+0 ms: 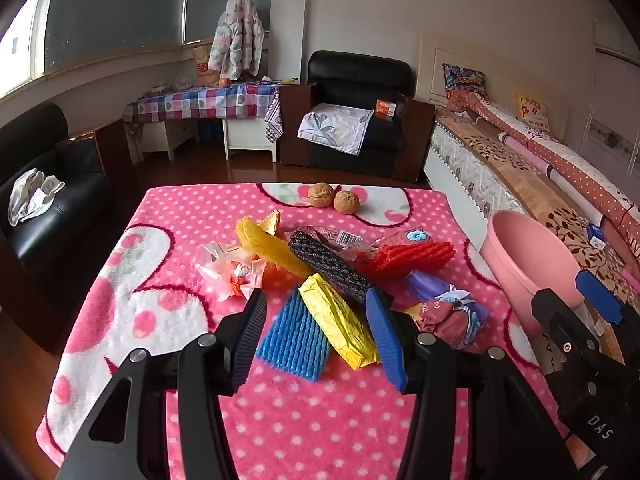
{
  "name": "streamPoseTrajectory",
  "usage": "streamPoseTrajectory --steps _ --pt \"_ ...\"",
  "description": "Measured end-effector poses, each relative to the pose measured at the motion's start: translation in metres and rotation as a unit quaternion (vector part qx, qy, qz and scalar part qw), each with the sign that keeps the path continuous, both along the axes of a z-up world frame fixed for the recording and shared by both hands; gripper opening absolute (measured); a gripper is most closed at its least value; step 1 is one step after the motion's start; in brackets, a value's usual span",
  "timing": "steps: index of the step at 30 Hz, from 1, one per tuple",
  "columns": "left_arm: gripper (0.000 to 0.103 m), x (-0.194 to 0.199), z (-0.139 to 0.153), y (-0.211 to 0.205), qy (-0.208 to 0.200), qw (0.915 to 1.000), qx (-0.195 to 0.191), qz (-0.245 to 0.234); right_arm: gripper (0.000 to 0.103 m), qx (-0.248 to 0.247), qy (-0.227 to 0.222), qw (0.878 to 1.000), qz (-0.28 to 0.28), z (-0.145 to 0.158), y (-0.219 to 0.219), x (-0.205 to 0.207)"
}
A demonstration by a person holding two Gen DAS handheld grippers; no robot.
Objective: Collect trash
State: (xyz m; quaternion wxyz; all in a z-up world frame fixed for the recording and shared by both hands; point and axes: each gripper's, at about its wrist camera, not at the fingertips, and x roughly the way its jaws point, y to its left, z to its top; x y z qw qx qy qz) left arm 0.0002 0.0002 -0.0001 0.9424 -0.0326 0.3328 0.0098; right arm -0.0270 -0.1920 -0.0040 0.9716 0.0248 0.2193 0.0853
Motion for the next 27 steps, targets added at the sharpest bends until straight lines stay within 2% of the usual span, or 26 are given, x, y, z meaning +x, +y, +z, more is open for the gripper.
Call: streamPoseTrajectory --steps 27 --pt "0.051 -0.0001 0.0001 0.0002 0.001 1.0000 -0.001 0.001 0.085 0.008 0.004 1.000 -0.017 -0.0019 -0.0063 0.0063"
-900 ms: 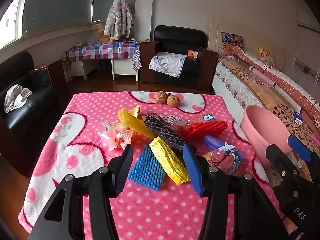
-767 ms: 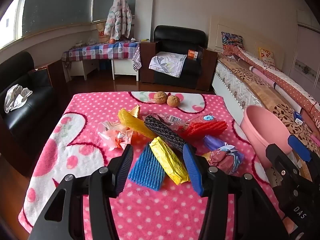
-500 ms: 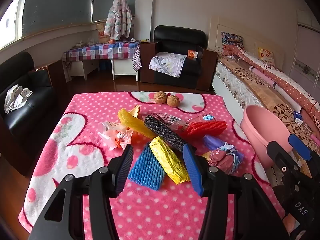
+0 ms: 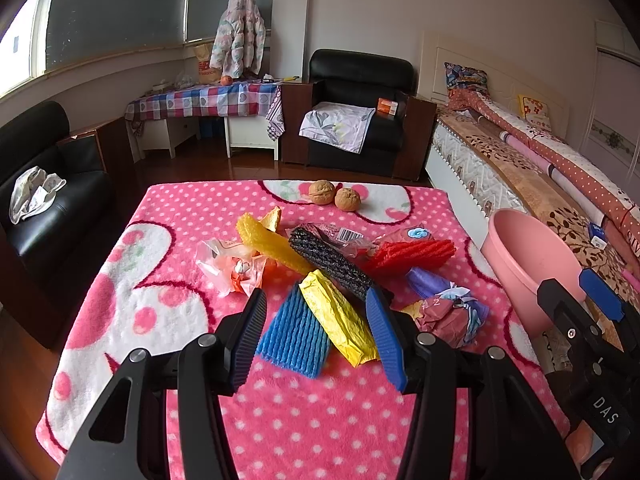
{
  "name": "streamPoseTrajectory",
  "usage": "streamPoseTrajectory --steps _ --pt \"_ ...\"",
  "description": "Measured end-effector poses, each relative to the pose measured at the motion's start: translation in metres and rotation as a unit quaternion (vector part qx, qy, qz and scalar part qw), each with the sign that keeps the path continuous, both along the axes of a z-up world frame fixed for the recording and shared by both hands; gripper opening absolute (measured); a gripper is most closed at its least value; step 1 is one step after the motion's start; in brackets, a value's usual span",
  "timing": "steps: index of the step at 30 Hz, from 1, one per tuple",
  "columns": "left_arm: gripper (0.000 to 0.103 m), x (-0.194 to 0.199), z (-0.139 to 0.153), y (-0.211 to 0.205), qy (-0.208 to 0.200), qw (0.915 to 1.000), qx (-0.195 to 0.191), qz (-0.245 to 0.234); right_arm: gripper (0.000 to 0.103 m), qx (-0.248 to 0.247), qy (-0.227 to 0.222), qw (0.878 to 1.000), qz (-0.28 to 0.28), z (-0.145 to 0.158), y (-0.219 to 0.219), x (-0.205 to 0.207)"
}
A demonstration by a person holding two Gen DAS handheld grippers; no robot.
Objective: Collect trash
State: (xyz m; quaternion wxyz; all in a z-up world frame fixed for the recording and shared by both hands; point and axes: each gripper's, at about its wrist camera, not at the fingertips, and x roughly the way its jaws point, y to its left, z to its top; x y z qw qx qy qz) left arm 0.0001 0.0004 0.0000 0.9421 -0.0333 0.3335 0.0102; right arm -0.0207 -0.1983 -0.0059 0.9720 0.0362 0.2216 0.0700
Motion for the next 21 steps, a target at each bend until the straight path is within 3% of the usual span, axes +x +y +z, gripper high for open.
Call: streamPoseTrajectory --steps 21 --pt "0.051 0.0002 -0.0002 0.0000 0.001 1.0000 -0.001 0.000 0.085 0.002 0.002 1.000 -0.006 -0.0016 -0.0031 -0.0001"
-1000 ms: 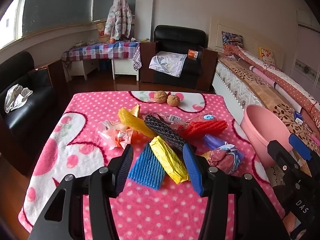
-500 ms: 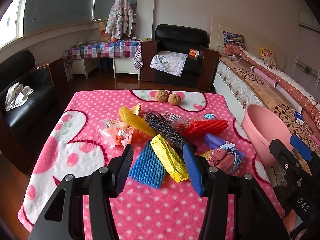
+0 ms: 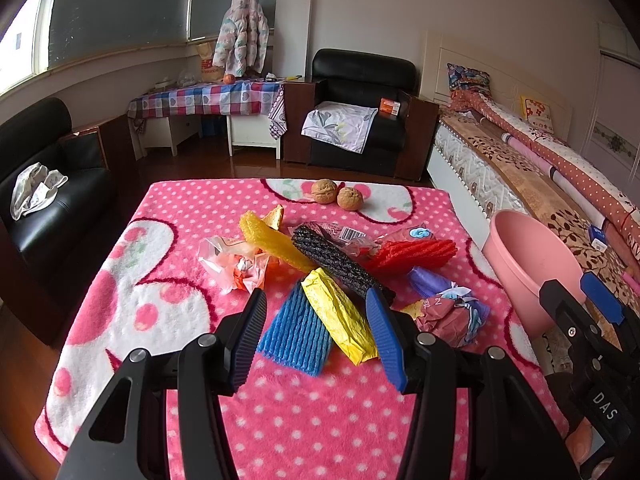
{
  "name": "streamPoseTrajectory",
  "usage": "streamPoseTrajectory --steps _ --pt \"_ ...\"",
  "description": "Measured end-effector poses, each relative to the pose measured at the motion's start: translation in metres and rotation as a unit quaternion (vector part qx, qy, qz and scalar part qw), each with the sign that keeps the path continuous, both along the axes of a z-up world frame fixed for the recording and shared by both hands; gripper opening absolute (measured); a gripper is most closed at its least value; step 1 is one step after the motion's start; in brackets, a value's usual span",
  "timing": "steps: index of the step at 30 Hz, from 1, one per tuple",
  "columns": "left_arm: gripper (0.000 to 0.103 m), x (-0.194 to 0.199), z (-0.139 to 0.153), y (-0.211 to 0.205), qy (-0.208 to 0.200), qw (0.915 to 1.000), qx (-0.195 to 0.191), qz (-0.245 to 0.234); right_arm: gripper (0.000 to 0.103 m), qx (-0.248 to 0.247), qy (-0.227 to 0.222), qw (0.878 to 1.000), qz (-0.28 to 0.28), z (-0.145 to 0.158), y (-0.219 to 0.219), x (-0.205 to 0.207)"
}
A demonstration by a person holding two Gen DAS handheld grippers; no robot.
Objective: Collect trash
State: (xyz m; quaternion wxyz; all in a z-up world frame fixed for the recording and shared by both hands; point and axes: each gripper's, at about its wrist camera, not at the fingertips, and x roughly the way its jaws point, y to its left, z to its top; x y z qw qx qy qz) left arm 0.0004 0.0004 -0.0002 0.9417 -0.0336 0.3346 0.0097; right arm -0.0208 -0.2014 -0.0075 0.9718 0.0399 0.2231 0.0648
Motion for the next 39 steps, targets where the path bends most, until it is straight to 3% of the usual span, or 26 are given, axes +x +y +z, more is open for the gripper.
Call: streamPoseTrajectory --steps 31,39 --pt "0.051 0.000 0.000 0.000 0.002 1.0000 -0.002 -0.001 0.085 0.002 0.003 1.000 0.001 0.000 0.000 0.001" --pt "0.051 -0.001 -0.011 -0.001 0.005 1.0000 -0.002 -0.004 0.085 0.001 0.005 1.000 0.001 -0.003 -0.001 -0.001"
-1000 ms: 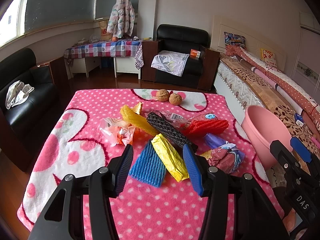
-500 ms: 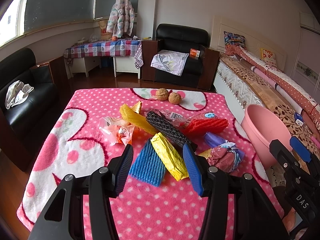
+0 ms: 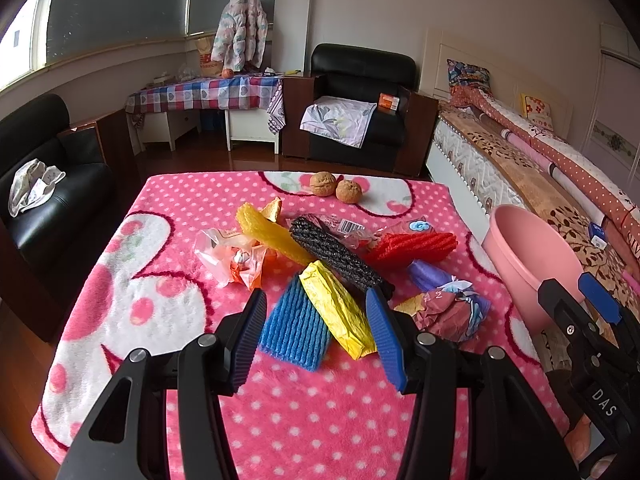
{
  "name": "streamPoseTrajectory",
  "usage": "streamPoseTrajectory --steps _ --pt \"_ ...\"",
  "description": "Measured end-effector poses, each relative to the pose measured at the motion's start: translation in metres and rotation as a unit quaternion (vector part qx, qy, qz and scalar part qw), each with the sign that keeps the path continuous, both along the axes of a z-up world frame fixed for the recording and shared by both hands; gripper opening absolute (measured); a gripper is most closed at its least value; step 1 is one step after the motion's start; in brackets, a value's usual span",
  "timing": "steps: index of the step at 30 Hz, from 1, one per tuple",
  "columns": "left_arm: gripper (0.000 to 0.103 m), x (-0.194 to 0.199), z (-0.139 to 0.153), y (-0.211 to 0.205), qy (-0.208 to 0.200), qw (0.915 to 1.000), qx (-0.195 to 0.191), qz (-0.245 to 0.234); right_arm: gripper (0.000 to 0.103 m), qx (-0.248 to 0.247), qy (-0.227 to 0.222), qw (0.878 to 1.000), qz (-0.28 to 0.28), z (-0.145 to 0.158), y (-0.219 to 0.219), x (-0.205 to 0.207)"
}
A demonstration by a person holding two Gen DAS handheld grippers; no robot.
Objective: Collect trash
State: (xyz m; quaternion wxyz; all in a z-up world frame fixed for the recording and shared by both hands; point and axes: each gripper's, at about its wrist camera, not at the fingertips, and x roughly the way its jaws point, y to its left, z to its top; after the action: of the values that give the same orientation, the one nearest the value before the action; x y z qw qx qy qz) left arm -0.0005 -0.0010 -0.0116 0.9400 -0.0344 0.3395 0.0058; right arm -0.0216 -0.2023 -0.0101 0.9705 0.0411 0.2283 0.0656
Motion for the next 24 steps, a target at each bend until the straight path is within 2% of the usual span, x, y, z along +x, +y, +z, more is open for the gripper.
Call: streamPoseTrajectory --steps 12,24 --pt "0.051 -0.004 -0.001 0.014 -0.005 0.9995 -0.013 -0.027 0.085 0.002 0.020 1.000 0.000 -0.011 -0.003 0.004" --pt "0.051 -0.003 -0.010 0.044 0.015 0.9990 -0.039 -0.013 0.085 0.019 0.045 0.999 0.009 -0.019 -0.012 0.013"
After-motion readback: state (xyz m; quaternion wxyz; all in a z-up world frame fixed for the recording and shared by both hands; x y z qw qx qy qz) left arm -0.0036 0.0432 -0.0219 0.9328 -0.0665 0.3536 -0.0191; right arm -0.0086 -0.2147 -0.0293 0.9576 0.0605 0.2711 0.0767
